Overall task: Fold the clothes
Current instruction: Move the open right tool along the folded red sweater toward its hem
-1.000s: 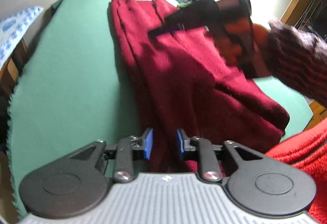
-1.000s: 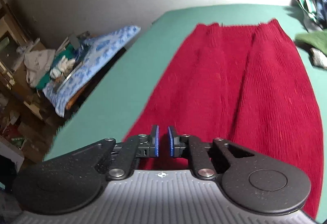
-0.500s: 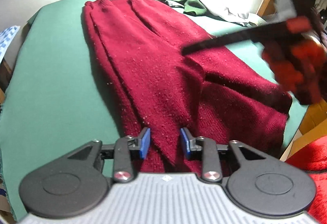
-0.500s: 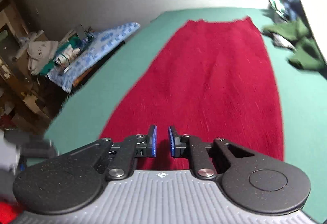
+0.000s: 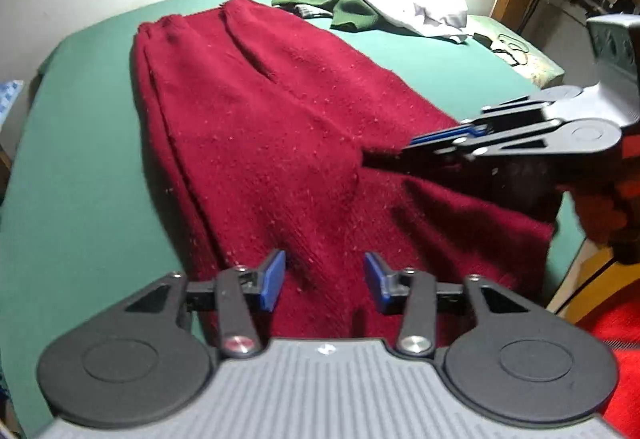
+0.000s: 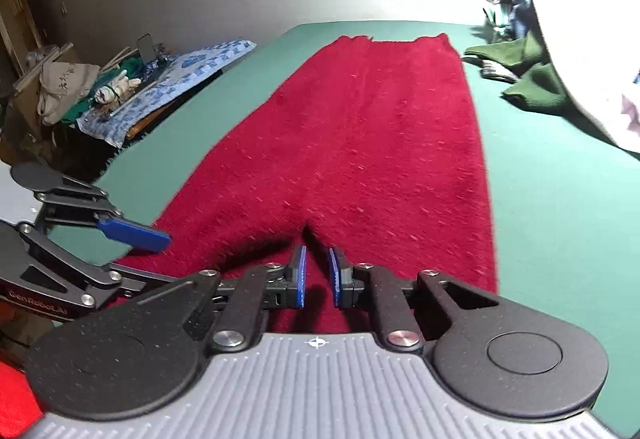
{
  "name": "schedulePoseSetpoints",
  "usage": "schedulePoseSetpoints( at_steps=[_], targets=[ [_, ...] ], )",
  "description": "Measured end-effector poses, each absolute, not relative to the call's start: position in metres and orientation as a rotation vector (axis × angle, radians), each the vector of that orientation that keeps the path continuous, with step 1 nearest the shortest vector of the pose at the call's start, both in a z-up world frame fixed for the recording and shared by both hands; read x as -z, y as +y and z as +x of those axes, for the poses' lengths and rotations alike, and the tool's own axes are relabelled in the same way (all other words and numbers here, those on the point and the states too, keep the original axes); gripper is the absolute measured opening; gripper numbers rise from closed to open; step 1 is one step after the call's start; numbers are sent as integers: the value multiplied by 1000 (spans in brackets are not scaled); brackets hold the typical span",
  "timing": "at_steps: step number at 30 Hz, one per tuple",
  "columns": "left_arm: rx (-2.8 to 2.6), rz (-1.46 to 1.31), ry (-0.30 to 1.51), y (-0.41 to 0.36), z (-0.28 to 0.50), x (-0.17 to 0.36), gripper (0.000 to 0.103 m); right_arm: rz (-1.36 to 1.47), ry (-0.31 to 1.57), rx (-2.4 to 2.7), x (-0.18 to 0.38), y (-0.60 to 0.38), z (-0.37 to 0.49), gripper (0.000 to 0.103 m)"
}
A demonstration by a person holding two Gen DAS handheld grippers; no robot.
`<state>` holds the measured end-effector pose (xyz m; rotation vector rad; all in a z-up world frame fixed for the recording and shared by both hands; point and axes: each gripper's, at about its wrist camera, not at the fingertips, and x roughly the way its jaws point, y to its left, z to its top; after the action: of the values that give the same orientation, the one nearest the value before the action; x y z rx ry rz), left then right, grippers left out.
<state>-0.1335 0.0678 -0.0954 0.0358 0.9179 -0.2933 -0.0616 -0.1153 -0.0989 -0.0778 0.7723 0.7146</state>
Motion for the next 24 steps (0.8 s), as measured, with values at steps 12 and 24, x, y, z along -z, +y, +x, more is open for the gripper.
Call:
schedulePoseSetpoints(
  at_steps=[12, 24],
  targets=[
    [140, 2, 980, 69, -171, 88, 58, -117, 706, -695, 106, -176, -90, 42],
    [-101, -51, 963, 80, -192, 66, 59, -126, 757, -830, 106, -192, -92, 55]
  ],
)
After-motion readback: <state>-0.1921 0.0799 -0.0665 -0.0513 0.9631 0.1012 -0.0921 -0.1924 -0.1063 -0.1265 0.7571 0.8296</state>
